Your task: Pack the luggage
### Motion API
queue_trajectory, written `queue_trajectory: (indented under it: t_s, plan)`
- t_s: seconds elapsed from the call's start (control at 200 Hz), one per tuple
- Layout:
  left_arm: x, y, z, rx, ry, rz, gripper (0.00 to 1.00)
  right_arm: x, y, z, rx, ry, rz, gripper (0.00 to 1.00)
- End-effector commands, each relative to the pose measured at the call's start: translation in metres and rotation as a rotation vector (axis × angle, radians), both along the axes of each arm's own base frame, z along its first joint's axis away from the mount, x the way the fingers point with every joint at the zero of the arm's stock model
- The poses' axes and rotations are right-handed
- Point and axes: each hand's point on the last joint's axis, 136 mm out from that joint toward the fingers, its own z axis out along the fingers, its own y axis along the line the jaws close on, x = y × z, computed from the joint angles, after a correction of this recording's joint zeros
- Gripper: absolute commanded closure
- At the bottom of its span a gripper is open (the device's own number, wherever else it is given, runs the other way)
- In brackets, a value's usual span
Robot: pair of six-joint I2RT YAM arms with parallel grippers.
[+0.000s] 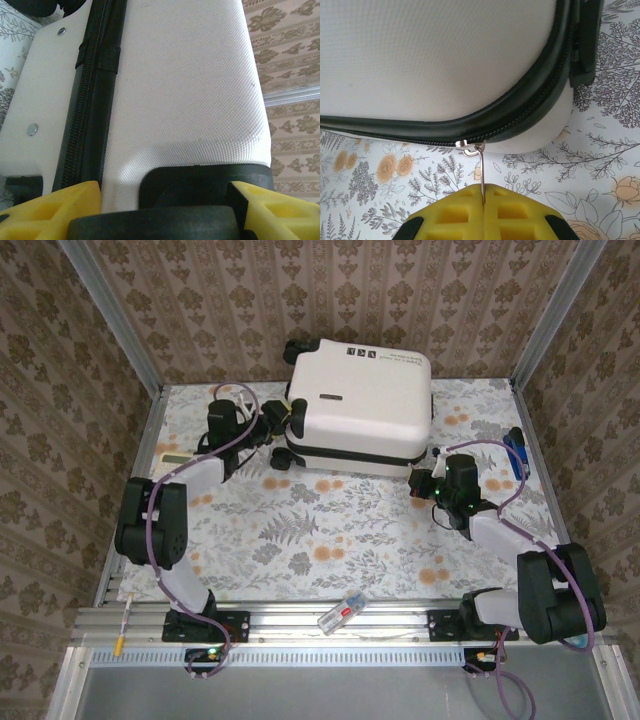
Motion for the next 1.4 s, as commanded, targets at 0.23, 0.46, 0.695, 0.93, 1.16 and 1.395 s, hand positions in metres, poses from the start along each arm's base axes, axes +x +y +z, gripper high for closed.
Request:
queue_trajectory:
  t_s: [0.23,0.46,0.695,0.93,1.16,1.395]
  plan:
    - [0.025,0.027,0.009,0.112,-0.099,-0.103,0.57,0.020,-0.045,-0.003,-0.055,0.078,-0.182,1.00]
    - [0.028,0.025,-0.004,0.173,-0.086,-0.179,0.59,0.035,-0.048,0.007,-0.042,0.043,-0.181,1.00]
    - [0.029,0.029,-0.014,0.278,-0.078,-0.232,0.59,0.050,-0.056,0.027,-0.036,-0.066,-0.197,1.00]
    - [0.032,0.035,-0.019,0.297,-0.063,-0.235,0.54,0.060,-0.053,0.033,0.014,-0.114,-0.171,1.00]
    - [0.027,0.048,-0.007,0.381,-0.064,-0.179,0.29,0.052,-0.045,0.037,0.025,-0.135,-0.122,1.00]
    - [0.013,0.056,0.010,0.401,-0.085,-0.128,0.24,0.051,-0.040,0.042,0.032,-0.142,-0.105,1.00]
